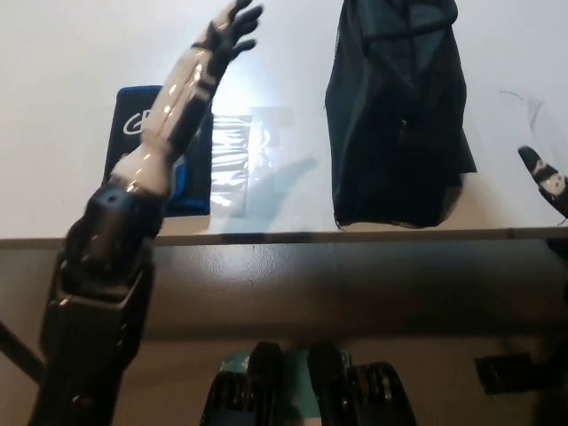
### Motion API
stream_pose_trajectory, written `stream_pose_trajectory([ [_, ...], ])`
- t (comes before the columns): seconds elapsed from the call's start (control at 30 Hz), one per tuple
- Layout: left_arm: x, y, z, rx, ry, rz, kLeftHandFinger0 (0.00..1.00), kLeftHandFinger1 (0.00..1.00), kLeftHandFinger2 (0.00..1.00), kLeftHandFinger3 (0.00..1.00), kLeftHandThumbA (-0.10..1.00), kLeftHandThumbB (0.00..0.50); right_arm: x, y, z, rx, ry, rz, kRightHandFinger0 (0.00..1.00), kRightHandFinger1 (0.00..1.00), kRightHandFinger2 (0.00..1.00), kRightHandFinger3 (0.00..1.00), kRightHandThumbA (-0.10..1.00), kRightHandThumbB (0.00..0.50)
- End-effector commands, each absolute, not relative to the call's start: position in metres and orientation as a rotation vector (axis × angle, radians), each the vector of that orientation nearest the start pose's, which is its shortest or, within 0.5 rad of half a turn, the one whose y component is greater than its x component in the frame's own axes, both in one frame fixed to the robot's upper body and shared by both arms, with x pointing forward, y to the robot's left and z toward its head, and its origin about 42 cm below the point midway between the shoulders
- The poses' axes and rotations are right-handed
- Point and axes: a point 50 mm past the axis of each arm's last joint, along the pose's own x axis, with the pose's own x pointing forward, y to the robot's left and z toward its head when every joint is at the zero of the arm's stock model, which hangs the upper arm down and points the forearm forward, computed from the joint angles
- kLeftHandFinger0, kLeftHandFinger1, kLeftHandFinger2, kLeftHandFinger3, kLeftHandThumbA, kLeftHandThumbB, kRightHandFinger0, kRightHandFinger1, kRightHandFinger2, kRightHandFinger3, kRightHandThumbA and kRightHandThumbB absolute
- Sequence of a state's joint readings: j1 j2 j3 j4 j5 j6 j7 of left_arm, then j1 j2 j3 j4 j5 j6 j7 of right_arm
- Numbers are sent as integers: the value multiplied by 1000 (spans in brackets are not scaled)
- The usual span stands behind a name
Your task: Use both hands to pick up the lunch bag on the right hand side and smoothly move it near the note book on the left hand side
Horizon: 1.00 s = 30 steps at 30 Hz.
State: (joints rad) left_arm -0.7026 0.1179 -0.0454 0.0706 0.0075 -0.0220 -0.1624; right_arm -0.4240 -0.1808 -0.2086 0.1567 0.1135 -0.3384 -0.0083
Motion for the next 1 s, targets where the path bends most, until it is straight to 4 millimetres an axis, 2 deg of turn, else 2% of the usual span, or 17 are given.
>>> stream_pose_trajectory([
  [0.0, 461, 148, 356, 133, -626, -350, 1000, 1000, 1000, 1000, 1000, 355, 420, -297, 258, -11, -686, -138, 1000, 1000, 1000, 1000, 935, 116],
  [0.2, 489, 118, 354, 102, -538, -358, 1000, 1000, 1000, 1000, 1000, 343, 445, -285, 269, 39, -641, -117, 1000, 1000, 1000, 1000, 938, 136],
  [0.3, 499, 112, 350, 123, -506, -346, 1000, 1000, 1000, 1000, 1000, 331, 456, -278, 274, 46, -627, -95, 1000, 1000, 1000, 1000, 959, 139],
  [0.37, 508, 108, 350, 120, -490, -337, 1000, 1000, 1000, 1000, 1000, 323, 466, -272, 279, 79, -621, -73, 1000, 1000, 1000, 1000, 943, 178],
  [0.47, 520, 104, 347, 159, -478, -315, 1000, 1000, 1000, 1000, 1000, 325, 480, -262, 285, 127, -609, -45, 1000, 1000, 1000, 1000, 925, 192],
  [0.5, 524, 102, 344, 164, -474, -313, 1000, 1000, 1000, 1000, 1000, 322, 483, -260, 287, 132, -599, -43, 1000, 1000, 1000, 1000, 927, 215],
  [0.57, 531, 99, 337, 175, -447, -314, 1000, 1000, 1000, 1000, 1000, 337, 488, -258, 287, 118, -585, -46, 1000, 1000, 1000, 1000, 958, 220],
  [0.77, 544, 98, 321, 199, -393, -314, 1000, 1000, 1000, 1000, 1000, 379, 498, -251, 285, 130, -570, -28, 1000, 1000, 1000, 1000, 959, 236],
  [0.87, 548, 96, 312, 185, -360, -326, 1000, 1000, 1000, 1000, 1000, 377, 498, -248, 282, 121, -572, -26, 1000, 1000, 1000, 1000, 968, 222],
  [0.97, 551, 92, 303, 181, -330, -339, 1000, 1000, 1000, 1000, 1000, 380, 499, -244, 279, 127, -563, -17, 1000, 1000, 1000, 1000, 969, 236],
])
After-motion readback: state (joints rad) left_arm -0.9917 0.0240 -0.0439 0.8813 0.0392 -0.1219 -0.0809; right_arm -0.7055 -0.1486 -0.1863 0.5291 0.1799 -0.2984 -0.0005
